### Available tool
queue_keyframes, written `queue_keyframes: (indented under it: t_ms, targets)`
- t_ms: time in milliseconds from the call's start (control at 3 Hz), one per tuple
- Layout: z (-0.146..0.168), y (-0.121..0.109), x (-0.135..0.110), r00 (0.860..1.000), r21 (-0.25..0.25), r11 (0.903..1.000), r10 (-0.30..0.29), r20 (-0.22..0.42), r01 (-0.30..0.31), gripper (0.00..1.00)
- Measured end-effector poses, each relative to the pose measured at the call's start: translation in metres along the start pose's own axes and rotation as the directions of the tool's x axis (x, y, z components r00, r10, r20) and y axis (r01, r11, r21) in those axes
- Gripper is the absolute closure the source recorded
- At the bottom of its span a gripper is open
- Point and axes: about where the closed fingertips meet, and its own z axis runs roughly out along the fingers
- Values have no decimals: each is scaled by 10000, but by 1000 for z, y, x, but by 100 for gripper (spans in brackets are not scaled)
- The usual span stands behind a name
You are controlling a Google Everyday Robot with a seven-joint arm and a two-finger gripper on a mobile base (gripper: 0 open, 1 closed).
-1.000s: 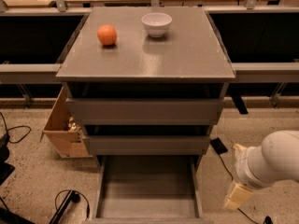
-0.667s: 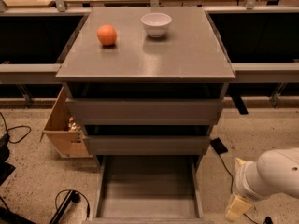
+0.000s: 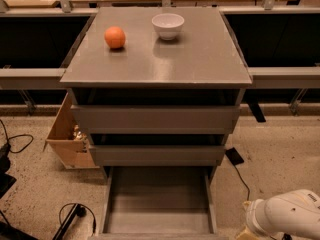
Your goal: Close bottom drawer
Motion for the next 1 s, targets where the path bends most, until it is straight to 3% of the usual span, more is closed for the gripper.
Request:
queue_keyframes:
  t_ms: [333,667,1000]
  targets:
    - [55,12,2,9993,-335,9994,42,381,-29,68]
    - [81,20,0,9988,-695,9975,135,462,-103,92]
    - [82,22,0,9988,-740,9972,146,462,-112,100]
